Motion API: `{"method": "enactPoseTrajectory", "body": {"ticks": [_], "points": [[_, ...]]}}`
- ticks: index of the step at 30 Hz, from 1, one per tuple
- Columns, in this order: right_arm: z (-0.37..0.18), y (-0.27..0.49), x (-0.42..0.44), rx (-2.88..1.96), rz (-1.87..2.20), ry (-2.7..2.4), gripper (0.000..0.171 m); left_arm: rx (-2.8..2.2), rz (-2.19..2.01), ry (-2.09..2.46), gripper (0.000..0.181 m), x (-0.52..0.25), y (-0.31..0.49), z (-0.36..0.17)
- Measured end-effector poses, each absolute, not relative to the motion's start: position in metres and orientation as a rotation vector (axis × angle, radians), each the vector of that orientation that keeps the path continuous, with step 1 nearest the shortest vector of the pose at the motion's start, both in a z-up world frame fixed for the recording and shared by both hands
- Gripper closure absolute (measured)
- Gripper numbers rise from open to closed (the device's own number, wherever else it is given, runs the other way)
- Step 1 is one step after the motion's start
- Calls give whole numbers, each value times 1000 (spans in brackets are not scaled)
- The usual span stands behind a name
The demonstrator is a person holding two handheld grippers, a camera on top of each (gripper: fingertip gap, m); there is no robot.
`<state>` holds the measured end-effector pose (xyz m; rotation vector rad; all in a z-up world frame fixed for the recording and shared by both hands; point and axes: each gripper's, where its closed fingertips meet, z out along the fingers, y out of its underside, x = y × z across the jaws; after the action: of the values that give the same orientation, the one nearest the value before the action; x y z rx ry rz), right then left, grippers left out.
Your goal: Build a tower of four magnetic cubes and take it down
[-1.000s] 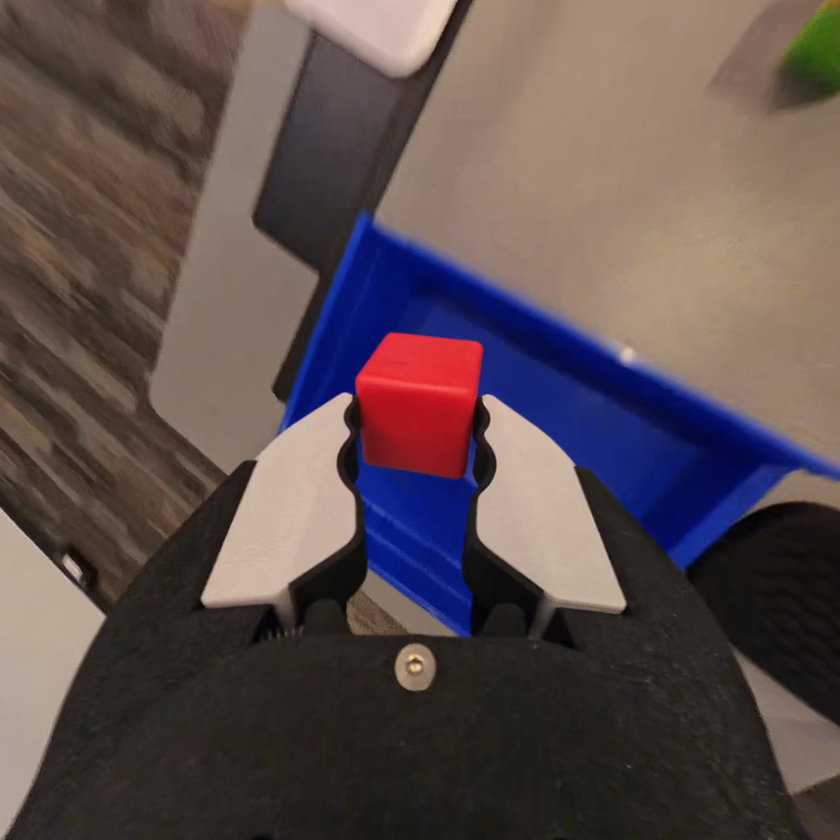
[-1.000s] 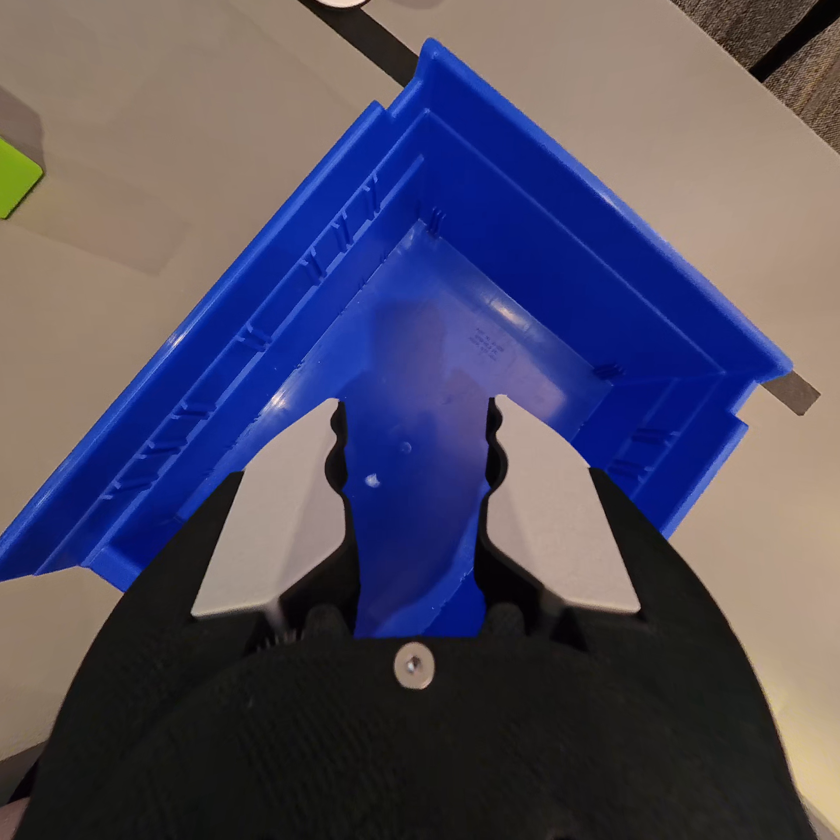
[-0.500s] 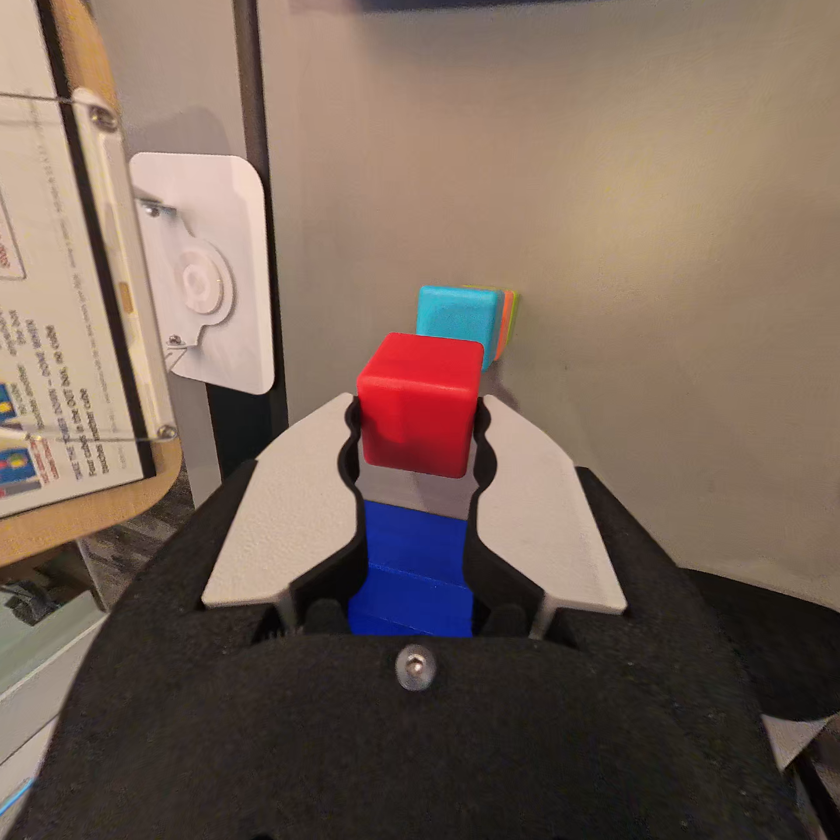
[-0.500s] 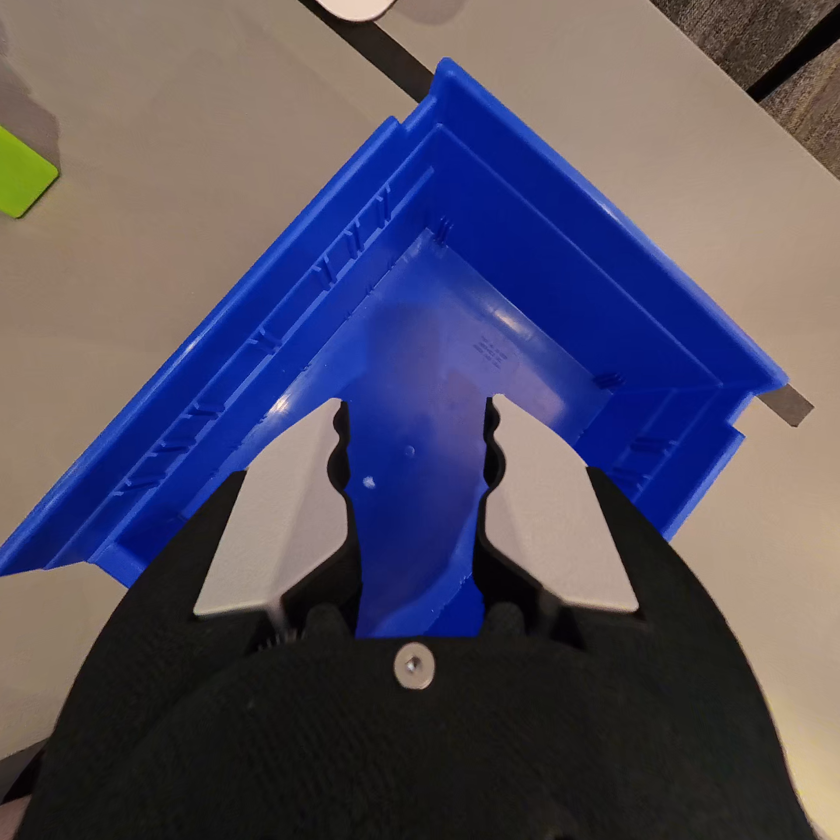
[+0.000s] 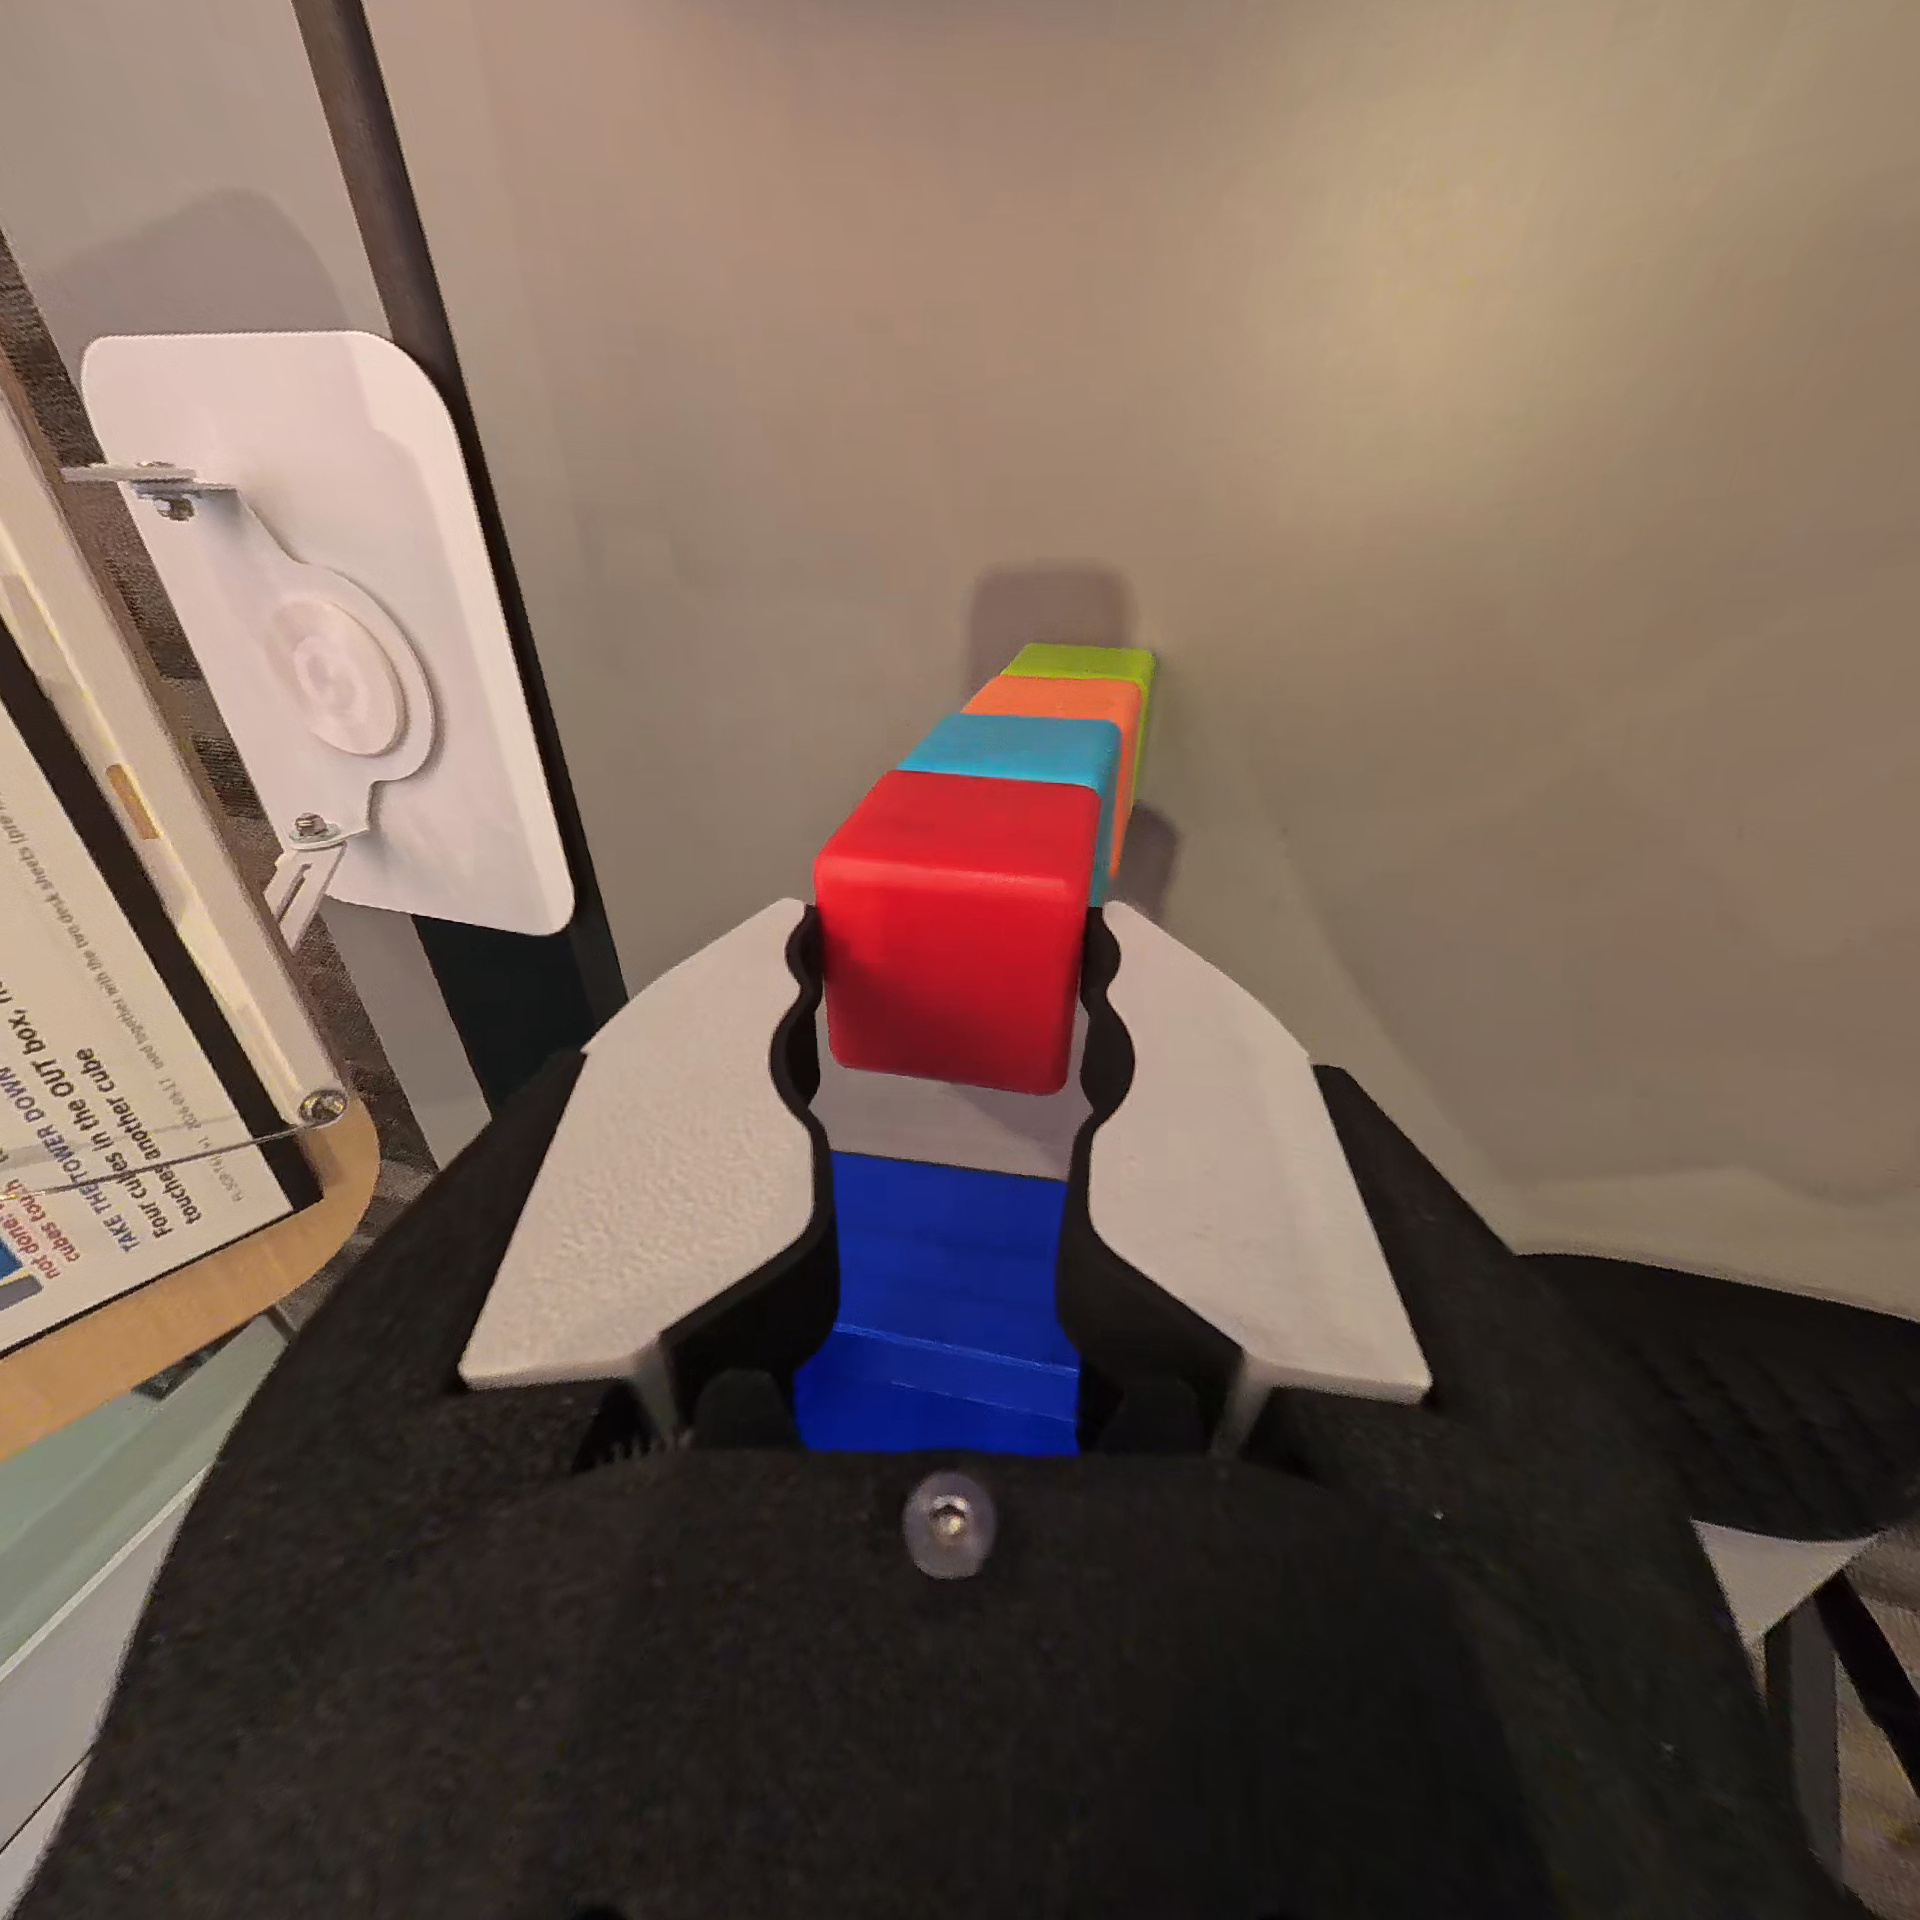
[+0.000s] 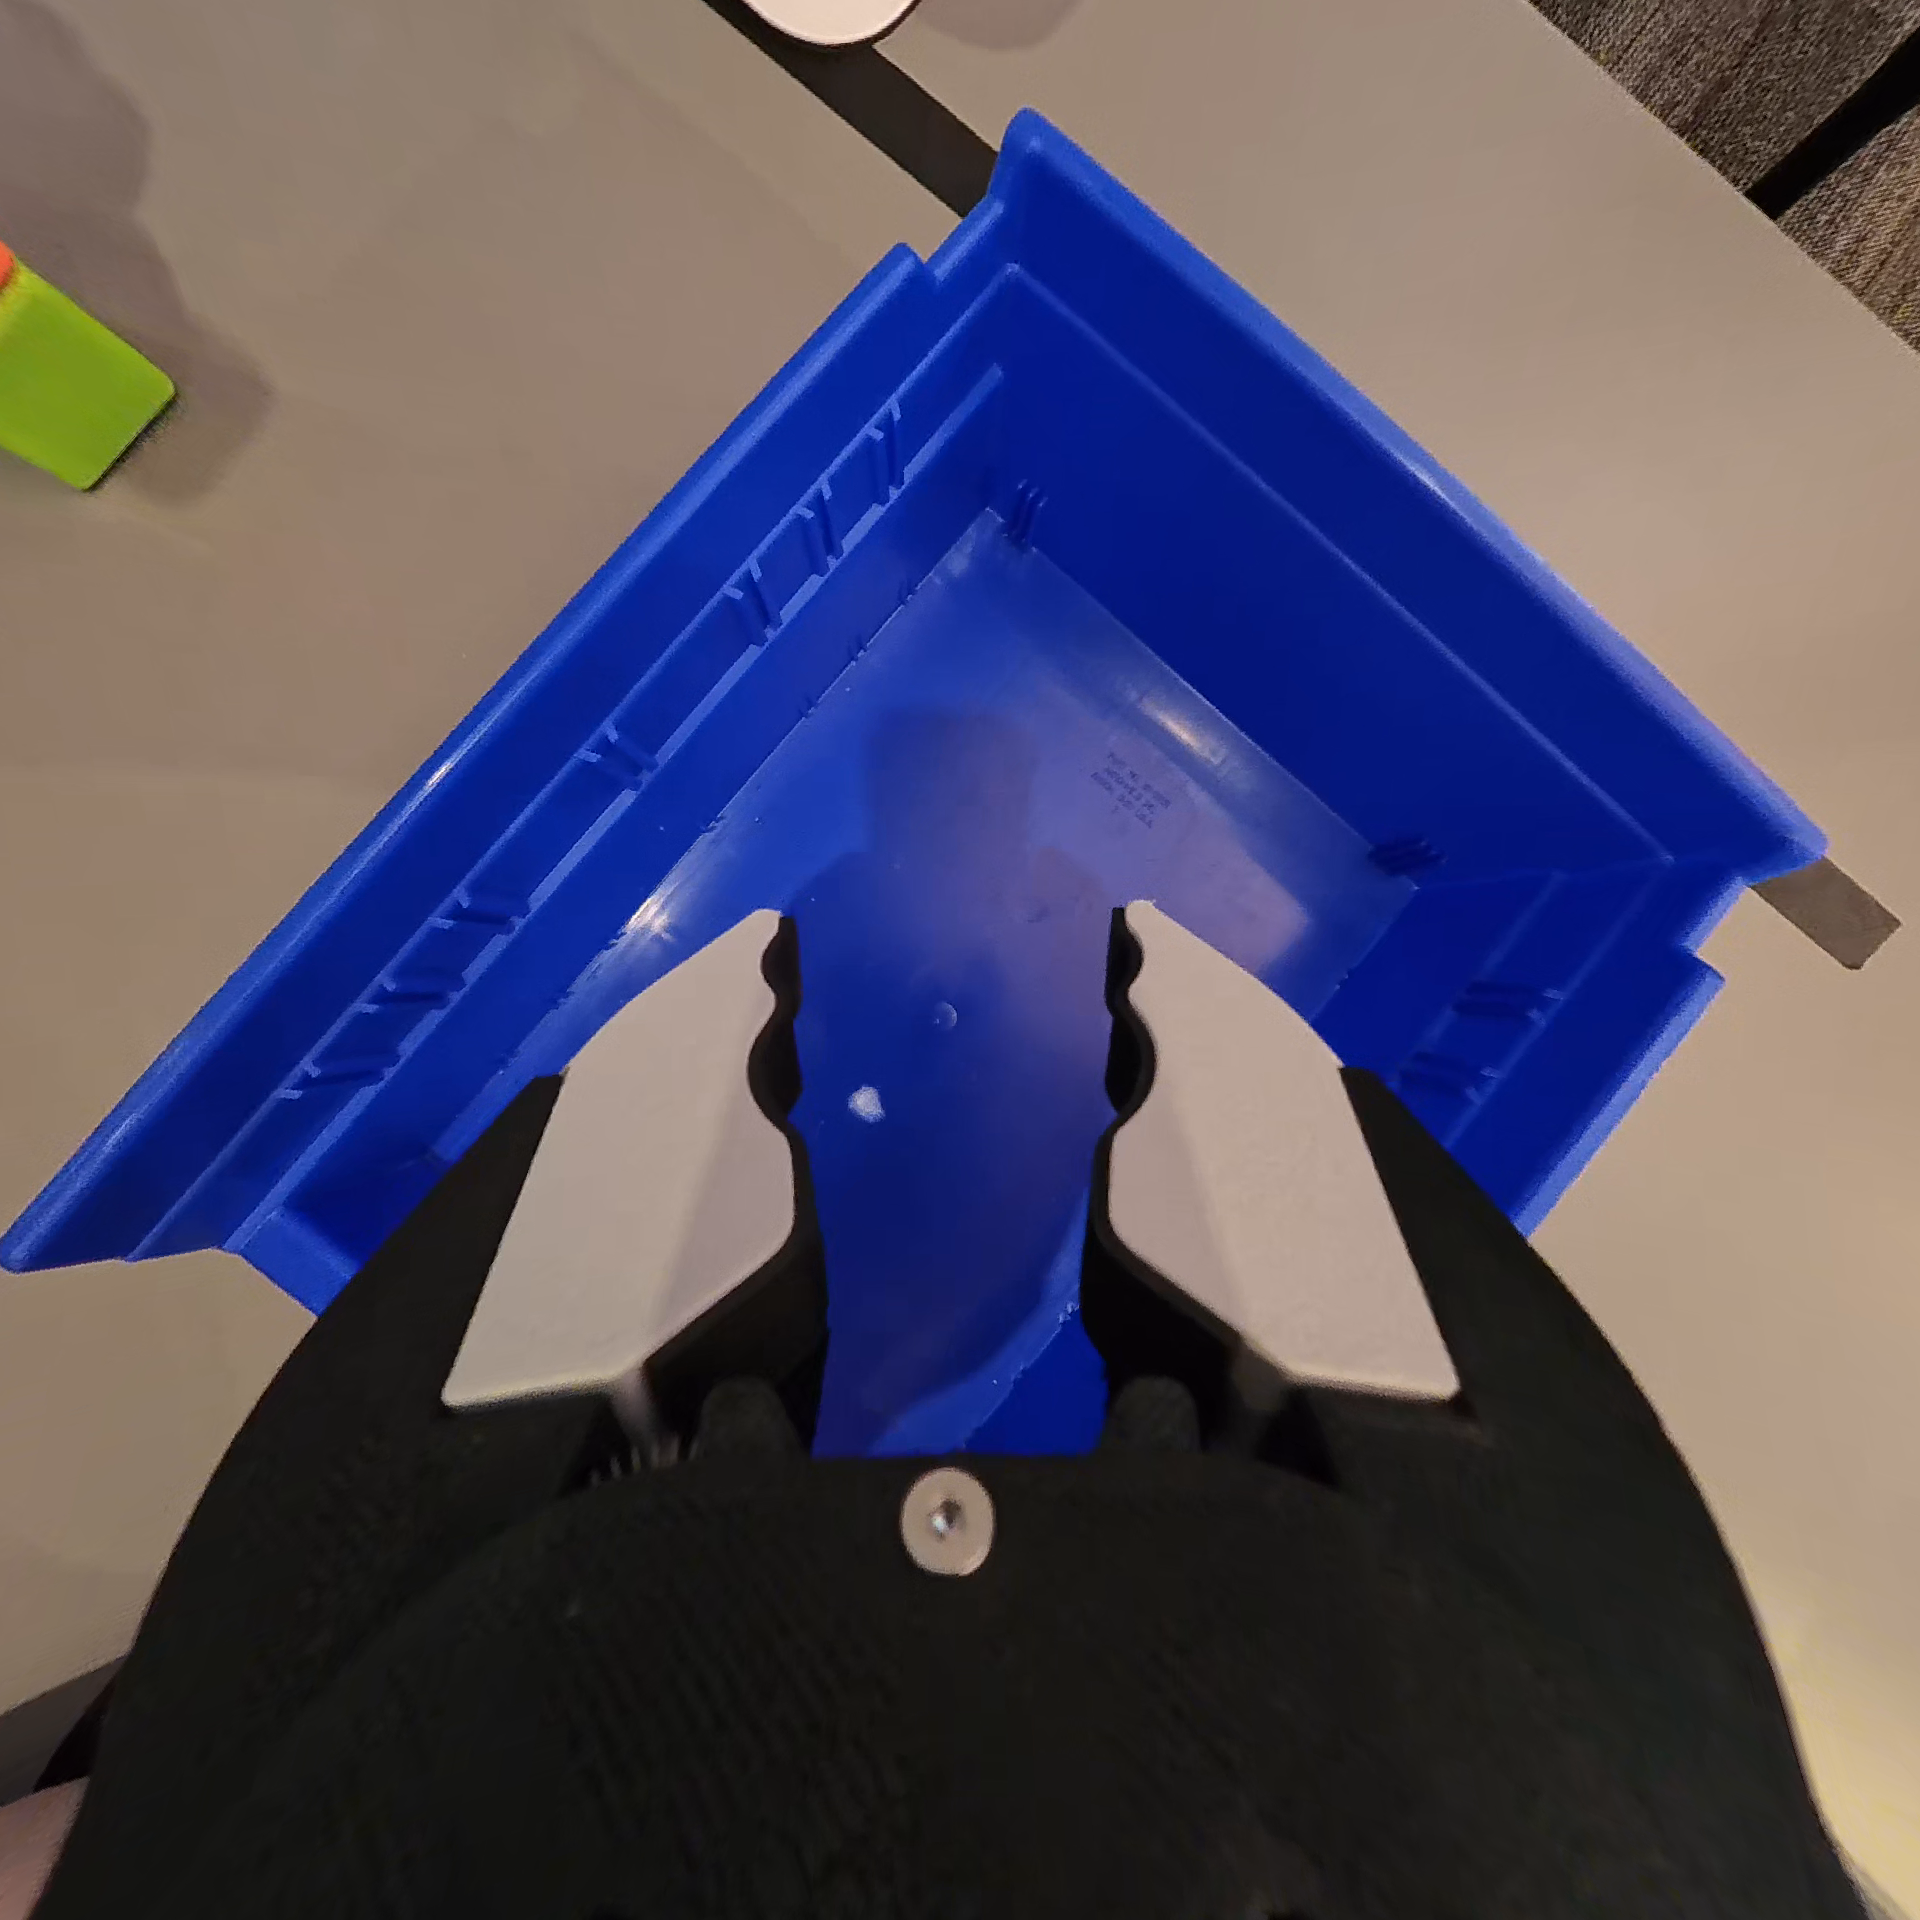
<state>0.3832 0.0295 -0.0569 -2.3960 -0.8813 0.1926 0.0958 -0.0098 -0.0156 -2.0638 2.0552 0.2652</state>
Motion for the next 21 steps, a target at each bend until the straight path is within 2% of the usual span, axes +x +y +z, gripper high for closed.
{"method": "enactPoseTrajectory", "body": {"ticks": [3, 5, 8, 14, 16, 19, 21], "points": [[-58, 29, 383, -2399, 201, -881, 112, -2059, 234, 2034, 132, 101, -9, -15], [-58, 28, 384, -2401, 199, -882, 112, -2040, 231, 1997, 106, 104, -7, -10], [-55, 28, 385, -2394, 199, -876, 112, -2006, 124, 1838, 107, 106, -5, 8], [-43, 31, 384, -2341, 209, -853, 112, -1783, -413, 1098, 107, 95, -13, 60], [-39, 32, 381, -2321, 209, -856, 112, -1651, -527, 949, 104, 86, -21, 56], [-29, 33, 376, -2274, 228, -855, 112, -1543, -555, 747, 122, 71, -19, 40], [-20, 32, 368, -2234, 274, -854, 113, -1572, -538, 709, 113, 68, -11, 20]]}}
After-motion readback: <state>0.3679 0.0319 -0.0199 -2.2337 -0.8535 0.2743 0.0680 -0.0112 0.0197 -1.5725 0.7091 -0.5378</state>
